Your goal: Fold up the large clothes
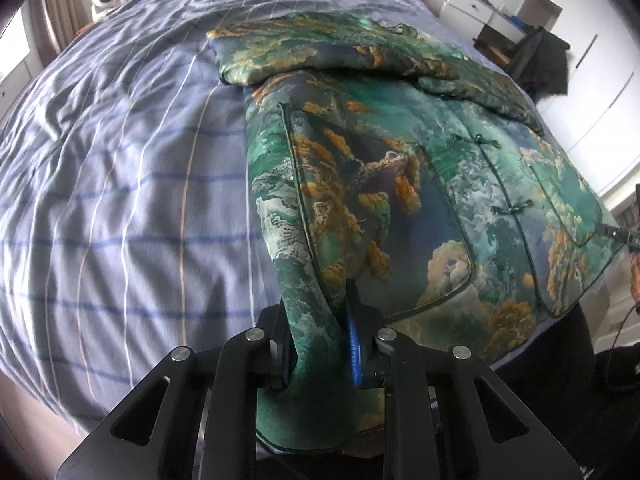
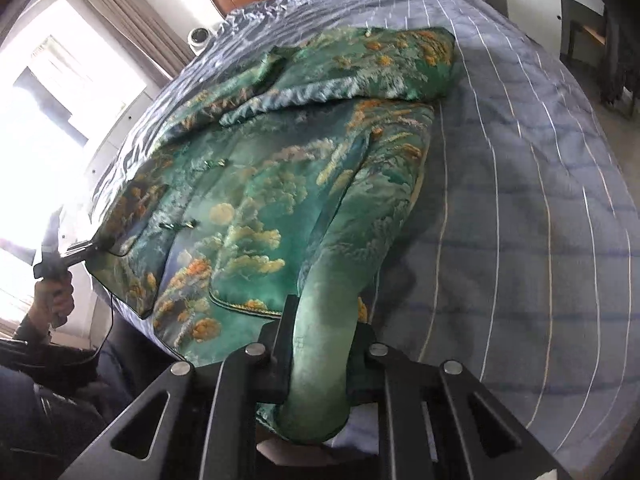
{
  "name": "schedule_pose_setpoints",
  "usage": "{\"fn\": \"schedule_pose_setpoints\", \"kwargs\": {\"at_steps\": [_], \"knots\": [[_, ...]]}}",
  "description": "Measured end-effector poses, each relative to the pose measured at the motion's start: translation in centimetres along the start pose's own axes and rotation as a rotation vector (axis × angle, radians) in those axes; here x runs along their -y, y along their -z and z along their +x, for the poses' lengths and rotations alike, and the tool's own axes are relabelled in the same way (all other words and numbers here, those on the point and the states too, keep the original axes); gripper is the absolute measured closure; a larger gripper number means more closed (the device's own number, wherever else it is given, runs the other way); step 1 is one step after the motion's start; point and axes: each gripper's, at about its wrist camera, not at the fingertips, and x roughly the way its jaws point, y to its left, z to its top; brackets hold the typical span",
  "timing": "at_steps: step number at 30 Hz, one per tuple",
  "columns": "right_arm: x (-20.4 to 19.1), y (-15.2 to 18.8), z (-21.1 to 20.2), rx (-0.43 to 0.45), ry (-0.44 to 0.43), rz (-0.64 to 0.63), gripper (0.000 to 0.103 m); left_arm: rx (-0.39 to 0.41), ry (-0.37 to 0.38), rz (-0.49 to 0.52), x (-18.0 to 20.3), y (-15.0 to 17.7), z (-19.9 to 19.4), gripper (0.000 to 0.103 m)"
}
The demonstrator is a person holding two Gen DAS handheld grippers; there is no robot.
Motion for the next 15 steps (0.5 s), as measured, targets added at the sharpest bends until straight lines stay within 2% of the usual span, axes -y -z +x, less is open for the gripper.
{"fn": "schedule_pose_setpoints", "kwargs": {"at_steps": [10, 15], "knots": [[2.1, 2.2, 0.9, -0.022, -0.006, 0.080, 0.085, -0.034, -0.007, -0.033, -0.4, 2.3, 0.9, 0.083], [2.6, 1.3, 0.7, -0.031, -0.011, 0.087, 0.085, -0.047, -0.007, -0.030, -0.5, 2.9, 0.5, 0.083]]}}
